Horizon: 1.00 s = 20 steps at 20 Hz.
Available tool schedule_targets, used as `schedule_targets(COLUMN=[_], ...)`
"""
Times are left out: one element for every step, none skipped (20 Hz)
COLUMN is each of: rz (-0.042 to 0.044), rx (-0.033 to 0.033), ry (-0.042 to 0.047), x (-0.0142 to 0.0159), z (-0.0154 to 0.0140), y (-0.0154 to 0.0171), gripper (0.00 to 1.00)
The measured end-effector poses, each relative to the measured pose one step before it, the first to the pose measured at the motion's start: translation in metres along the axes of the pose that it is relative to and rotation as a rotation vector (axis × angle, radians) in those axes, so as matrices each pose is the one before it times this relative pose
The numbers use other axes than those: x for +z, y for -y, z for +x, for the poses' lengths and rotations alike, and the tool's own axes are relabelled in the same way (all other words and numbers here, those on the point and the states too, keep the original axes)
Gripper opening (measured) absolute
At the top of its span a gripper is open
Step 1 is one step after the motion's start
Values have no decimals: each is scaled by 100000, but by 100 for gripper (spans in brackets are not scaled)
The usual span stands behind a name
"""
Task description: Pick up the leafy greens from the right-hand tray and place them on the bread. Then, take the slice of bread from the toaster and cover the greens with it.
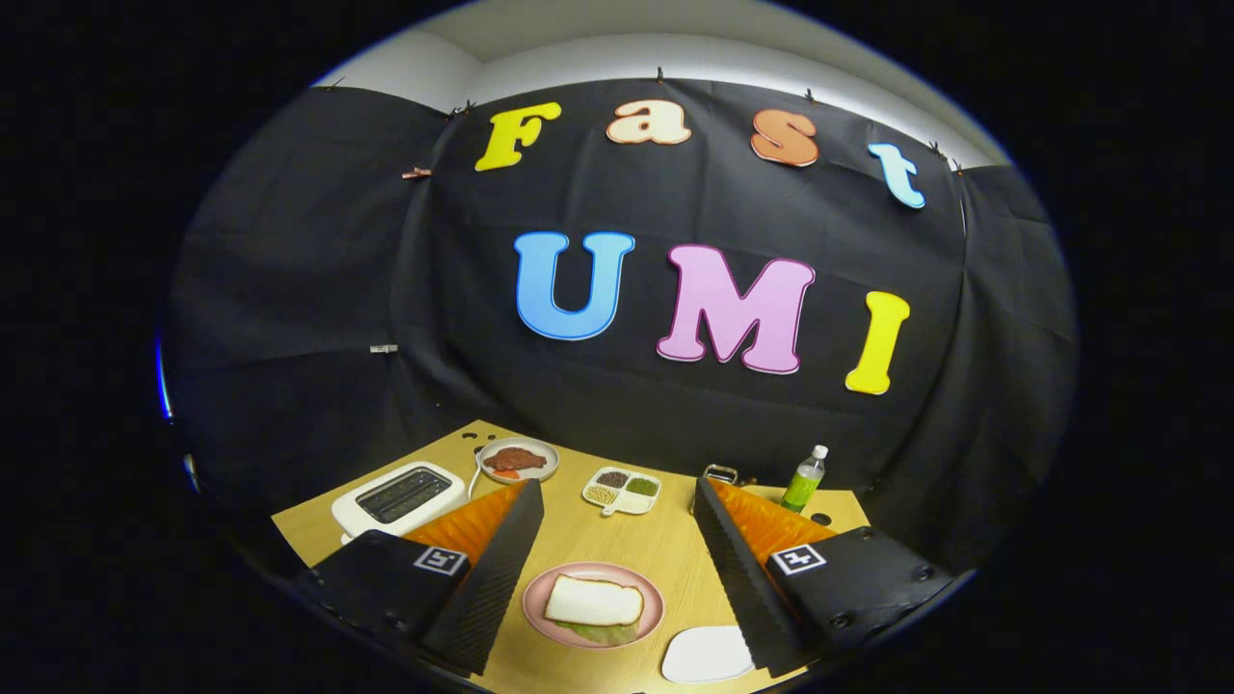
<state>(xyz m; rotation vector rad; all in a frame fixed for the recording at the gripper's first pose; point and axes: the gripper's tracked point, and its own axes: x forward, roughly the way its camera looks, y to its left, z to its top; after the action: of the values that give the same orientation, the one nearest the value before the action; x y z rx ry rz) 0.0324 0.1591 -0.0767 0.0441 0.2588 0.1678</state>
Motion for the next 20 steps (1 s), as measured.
schedule_targets(rz=[459, 484, 383, -151, -522, -257, 160, 387, 385, 227, -35, -110, -178, -144, -131, -29, 202, 186, 164, 105], rx=[120, -266, -195, -497, -716, -642, -394, -199, -118, -97, -231, -92, 241, 80, 210, 194, 253, 296, 134, 220], ry=[1359, 443, 164, -24, 221, 222, -76, -252, -265, 27, -175, 89, -366, -151, -220, -133, -203, -288, -131, -68], x=[28, -164, -186, -219, -113, -42, -93, -158, -19, 66, -46, -181, -114, -174, -136, 13, -130, -100, -70, -72], z=[-566, -401, -259, -187, -126, -200, 50, -67, 4, 22, 54, -523, 96, 82, 33, 691, 53, -32, 129, 78], y=[-113, -68, 44, 105, 269, 183, 76, 150, 68, 84, 48, -687, -92, -66, -96, 609, -78, -155, -46, -103], gripper=[98, 98, 98, 98, 98, 98, 98, 98, 98, 98, 98, 98, 98, 98, 98, 98, 98, 98, 98, 98])
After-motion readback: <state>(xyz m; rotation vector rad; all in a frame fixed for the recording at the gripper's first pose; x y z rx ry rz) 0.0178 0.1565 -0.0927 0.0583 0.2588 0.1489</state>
